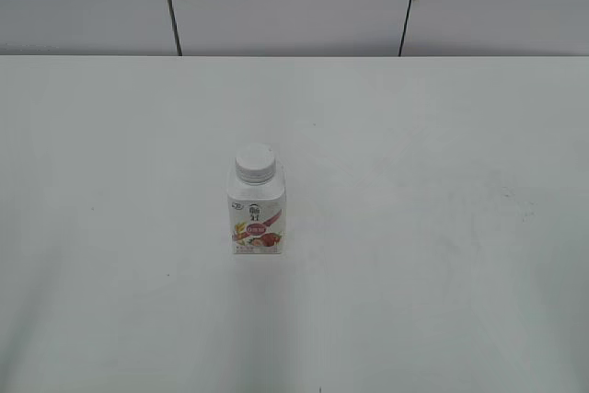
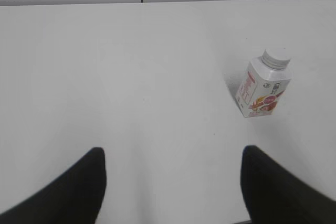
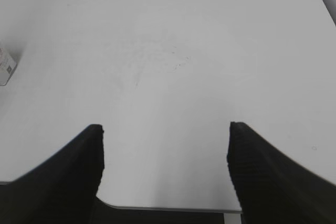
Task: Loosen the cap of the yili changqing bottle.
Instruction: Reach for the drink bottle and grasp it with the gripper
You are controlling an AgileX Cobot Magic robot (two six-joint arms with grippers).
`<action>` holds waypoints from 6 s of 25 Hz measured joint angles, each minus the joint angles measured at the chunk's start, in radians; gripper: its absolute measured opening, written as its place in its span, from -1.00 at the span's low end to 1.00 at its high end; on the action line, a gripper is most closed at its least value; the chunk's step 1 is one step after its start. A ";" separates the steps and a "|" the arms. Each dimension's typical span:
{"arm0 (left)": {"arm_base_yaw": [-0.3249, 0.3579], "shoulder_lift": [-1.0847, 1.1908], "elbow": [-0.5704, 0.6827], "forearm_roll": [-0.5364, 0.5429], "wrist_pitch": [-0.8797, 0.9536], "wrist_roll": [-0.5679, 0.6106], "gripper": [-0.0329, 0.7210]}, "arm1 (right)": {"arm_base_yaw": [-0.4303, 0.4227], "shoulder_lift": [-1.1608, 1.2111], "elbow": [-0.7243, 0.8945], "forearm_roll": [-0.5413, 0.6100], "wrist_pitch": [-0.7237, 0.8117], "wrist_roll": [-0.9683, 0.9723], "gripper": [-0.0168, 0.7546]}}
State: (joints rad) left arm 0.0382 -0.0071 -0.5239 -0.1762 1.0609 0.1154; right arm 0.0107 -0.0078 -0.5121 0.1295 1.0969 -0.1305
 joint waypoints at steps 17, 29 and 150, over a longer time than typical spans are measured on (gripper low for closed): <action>0.000 0.000 0.000 0.000 0.000 0.000 0.34 | 0.000 0.000 0.000 0.000 0.000 0.000 0.53; 0.000 0.000 0.000 0.000 0.000 0.000 0.34 | 0.000 0.000 0.000 0.000 0.000 0.000 0.53; -0.210 2.131 -0.339 1.624 -2.128 -0.601 0.10 | 0.000 0.158 -0.058 0.046 0.000 -0.004 0.53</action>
State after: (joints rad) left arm -0.1723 2.1236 -0.8625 1.4479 -1.0670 -0.4853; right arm 0.0107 0.1500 -0.5702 0.1752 1.0969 -0.1345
